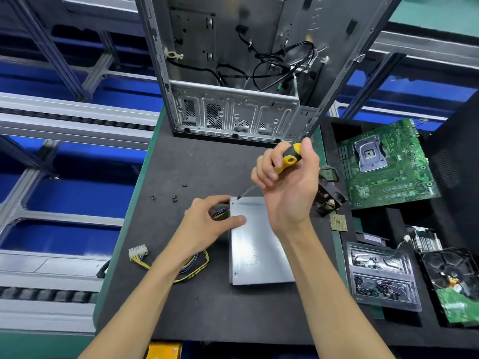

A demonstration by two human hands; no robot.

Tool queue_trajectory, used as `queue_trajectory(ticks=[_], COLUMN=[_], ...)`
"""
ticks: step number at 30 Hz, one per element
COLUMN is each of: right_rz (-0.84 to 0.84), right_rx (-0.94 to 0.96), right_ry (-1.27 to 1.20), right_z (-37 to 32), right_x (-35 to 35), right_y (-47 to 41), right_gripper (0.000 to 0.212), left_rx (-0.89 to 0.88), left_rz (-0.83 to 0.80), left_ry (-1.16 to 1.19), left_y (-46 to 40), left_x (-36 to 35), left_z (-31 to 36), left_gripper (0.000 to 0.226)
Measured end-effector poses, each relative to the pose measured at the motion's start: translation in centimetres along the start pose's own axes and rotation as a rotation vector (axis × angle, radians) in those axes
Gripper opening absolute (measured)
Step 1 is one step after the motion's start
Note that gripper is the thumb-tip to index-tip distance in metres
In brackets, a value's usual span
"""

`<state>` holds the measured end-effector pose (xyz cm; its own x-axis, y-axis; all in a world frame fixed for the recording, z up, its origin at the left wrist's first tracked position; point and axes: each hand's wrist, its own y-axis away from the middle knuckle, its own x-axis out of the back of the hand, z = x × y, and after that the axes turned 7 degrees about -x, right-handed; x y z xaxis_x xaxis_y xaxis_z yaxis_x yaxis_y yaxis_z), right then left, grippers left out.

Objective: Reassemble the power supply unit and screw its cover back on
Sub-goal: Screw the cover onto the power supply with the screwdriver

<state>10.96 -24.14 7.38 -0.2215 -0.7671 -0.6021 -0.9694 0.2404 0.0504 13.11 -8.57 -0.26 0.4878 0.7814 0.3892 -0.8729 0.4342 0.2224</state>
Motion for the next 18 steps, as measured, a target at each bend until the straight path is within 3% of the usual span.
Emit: queue_trajectory(ticks=[18], right_rz=[-0.021], right_rx=[-0.013], right_ry=[0.079], right_z=[1.4], right_x=[0.1], right_y=[-0.1], right_gripper=[0.045], left_rx=[-0.097], left_rz=[0.014], left_ry=[0.112], left_y=[-0.4], left_x=[-0.2], left_z=[-0.9], left_gripper=[0.037])
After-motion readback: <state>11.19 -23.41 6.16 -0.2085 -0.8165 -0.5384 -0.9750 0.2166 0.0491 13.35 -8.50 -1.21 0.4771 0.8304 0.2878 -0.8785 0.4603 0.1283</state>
